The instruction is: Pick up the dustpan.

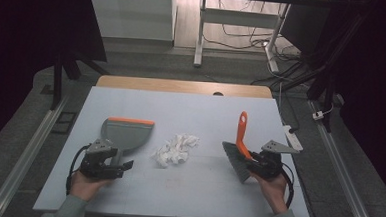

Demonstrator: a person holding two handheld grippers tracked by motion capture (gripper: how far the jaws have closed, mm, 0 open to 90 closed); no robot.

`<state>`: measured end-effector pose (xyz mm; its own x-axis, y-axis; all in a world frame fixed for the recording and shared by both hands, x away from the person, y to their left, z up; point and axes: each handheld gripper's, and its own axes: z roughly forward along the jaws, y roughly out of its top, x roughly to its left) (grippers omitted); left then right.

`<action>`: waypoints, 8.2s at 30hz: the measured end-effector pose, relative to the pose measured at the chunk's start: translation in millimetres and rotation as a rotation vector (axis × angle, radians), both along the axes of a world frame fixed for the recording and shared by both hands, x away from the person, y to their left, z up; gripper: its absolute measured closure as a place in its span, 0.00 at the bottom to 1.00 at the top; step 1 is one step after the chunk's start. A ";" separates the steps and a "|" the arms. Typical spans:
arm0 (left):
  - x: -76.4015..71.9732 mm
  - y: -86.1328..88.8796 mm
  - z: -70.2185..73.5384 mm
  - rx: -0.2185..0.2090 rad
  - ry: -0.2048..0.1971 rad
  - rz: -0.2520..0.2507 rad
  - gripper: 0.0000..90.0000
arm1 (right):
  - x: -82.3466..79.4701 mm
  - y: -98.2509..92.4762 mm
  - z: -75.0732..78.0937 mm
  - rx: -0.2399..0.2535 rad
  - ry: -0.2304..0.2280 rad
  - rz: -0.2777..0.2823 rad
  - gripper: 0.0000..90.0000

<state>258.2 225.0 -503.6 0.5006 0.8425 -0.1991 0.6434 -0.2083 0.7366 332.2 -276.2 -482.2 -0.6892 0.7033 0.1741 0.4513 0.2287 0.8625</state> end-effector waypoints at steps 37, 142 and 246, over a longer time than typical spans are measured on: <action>-4.9 -13.8 14.5 0.043 -0.002 -0.056 0.24 | -3.1 0.4 2.2 0.003 -0.019 -0.005 0.77; 50.0 7.7 -14.7 0.031 0.298 0.313 0.68 | -4.7 4.7 5.6 0.026 -0.040 0.016 0.77; -19.7 53.1 17.7 0.169 0.162 -0.364 0.69 | -12.5 0.6 9.2 0.014 -0.083 -0.026 0.77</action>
